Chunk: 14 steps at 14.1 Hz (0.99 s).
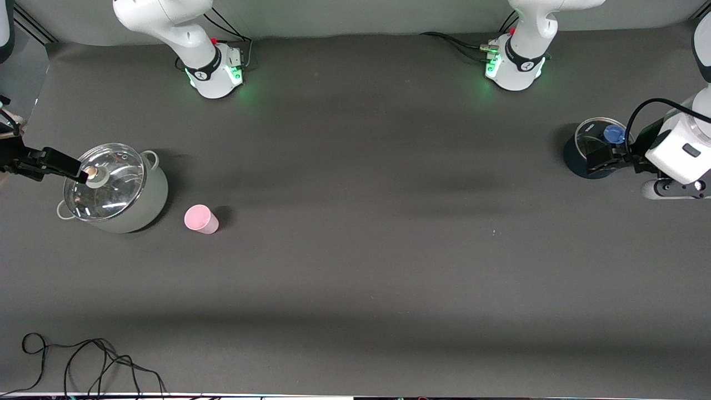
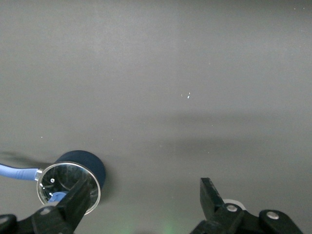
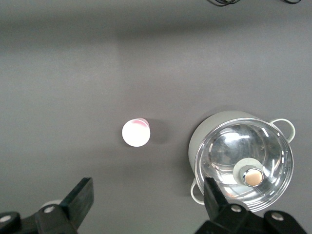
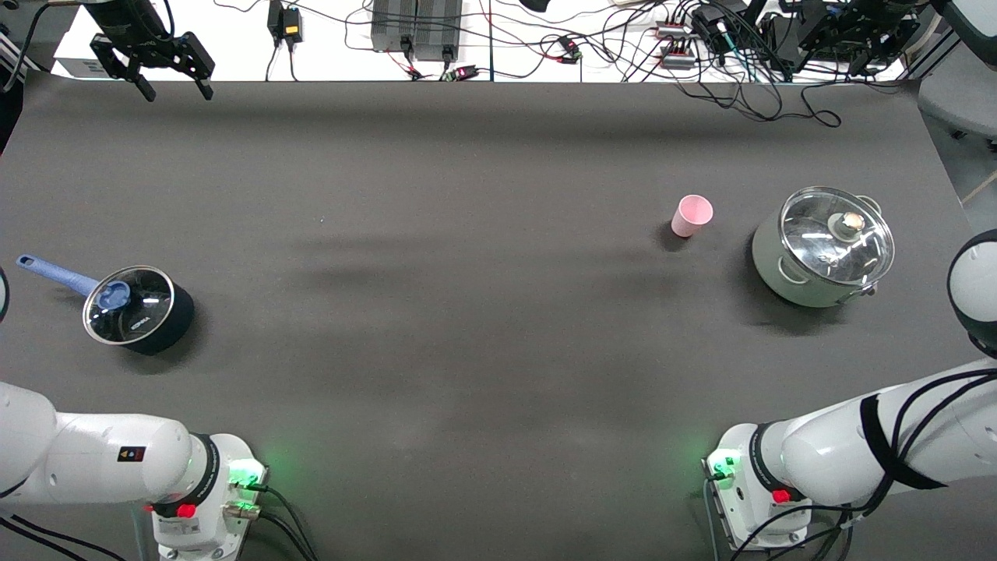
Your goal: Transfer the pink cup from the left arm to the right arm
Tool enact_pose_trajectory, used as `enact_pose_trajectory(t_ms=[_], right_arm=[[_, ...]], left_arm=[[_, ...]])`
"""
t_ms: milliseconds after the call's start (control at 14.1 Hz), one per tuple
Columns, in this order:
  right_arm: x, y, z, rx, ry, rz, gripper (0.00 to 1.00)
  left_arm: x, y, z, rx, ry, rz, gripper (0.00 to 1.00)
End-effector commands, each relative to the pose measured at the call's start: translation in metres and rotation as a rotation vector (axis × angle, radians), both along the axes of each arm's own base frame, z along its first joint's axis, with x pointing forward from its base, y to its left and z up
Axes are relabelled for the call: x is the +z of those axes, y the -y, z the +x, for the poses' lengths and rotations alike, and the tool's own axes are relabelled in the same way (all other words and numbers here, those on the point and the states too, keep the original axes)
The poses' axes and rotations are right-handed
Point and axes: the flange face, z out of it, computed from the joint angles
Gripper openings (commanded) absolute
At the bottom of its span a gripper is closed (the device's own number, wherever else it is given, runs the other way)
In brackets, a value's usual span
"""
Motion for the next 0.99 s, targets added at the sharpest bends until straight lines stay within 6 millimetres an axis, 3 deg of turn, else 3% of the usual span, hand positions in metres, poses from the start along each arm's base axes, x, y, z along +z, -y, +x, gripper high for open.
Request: enact_pose_trajectory(t_ms=[0, 497, 709, 922], right_arm=[[0.006, 0.003, 0.0, 0.022, -0.002, -0.017, 1.0], [0.01, 0.014, -0.004, 0.008, 0.005, -0.005, 1.0], [0.016, 0.002, -0.008, 0.023, 0.016, -0.002, 1.0], [0.008, 0.0, -0.016, 0.023, 0.035, -0.003, 1.0]], left_arm=[[0.004, -0.001, -0.007, -0.024, 0.015, -0.009, 1.0], [0.006, -0.003, -0.006, -0.032, 0.024, 0.028, 1.0], [0.005, -0.004, -0.004, -0.035, 0.027, 0.04, 1.0], [0.006, -0.003, -0.002, -0.033, 0.024, 0.033, 1.0]])
